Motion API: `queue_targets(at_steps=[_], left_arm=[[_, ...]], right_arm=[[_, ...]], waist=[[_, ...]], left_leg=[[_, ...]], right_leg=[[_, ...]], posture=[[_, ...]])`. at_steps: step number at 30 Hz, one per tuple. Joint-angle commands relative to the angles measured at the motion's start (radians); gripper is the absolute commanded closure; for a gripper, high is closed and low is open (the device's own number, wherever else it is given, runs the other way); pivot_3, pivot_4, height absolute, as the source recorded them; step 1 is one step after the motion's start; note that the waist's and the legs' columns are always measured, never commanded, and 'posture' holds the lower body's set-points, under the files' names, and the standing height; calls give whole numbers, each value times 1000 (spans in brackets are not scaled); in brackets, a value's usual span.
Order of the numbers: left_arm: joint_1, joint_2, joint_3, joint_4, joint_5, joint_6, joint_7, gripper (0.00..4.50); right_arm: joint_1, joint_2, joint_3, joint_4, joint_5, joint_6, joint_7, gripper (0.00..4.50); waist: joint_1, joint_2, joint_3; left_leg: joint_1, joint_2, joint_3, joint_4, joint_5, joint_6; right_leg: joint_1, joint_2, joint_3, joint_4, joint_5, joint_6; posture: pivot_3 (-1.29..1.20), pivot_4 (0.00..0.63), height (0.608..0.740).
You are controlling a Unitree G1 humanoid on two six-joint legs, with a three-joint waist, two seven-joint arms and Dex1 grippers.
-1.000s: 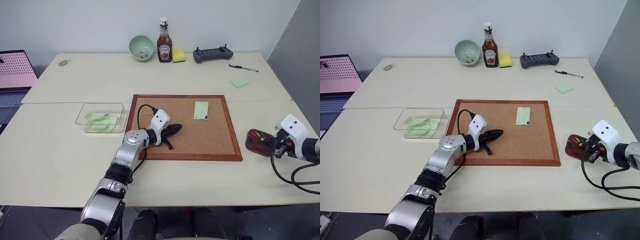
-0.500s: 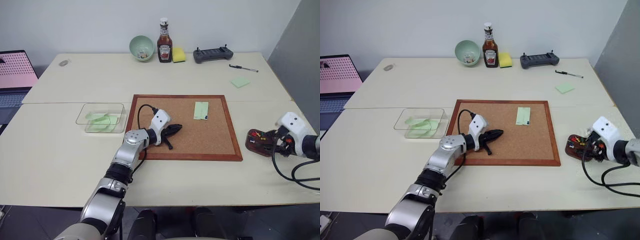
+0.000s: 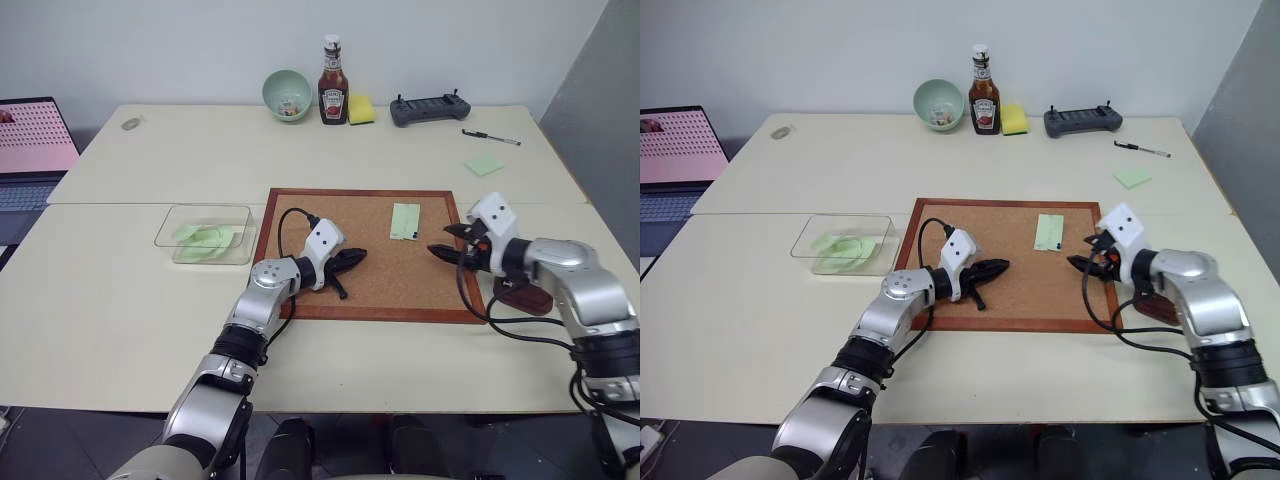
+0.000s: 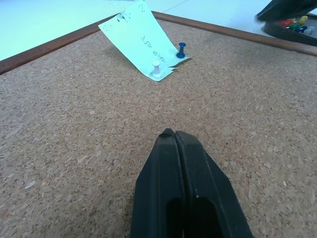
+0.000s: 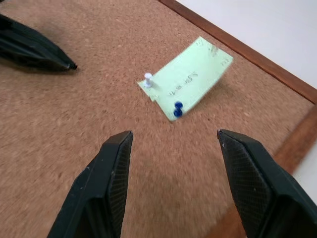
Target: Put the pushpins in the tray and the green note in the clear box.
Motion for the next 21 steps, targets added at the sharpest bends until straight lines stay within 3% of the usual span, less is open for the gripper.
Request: queue_targets(at_steps=[1,12,15,19,21], left_arm=[[14,0,-9,25,13,13,7,4500],[13,1,-7,25,14,10,10,4500],[17,3,-7,19,14,12,10,4500],[21,4,-7,12,14,15,11,4500],[23,4,-7,9,14,16,11,4500]], right_arm=[[-54,34,5,67,-34,-87,-15,1627],[-158,155,33,311,-106,-229,-43,1627],[-176,169,31,362,-122,-257,-52,2075],[-184,167,24,401,-137,-283,-50,3097],[-184,165,21,407,-140,-288,-48,3395]], waist=[[0,0,0],[-2,0,0],[-2,0,0],[-2,0,0],[-2,0,0]], left_leg=[[0,0,0,0,0,0],[0,0,0,0,0,0],[0,0,0,0,0,0],[0,0,0,0,0,0],[0,0,0,0,0,0]], right_leg=[[0,0,0,0,0,0],[0,0,0,0,0,0],[0,0,0,0,0,0],[0,0,0,1,0,0],[0,0,0,1,0,0]], posture=[[0,150,740],[0,150,740],[0,150,740],[0,150,740],[0,150,740]])
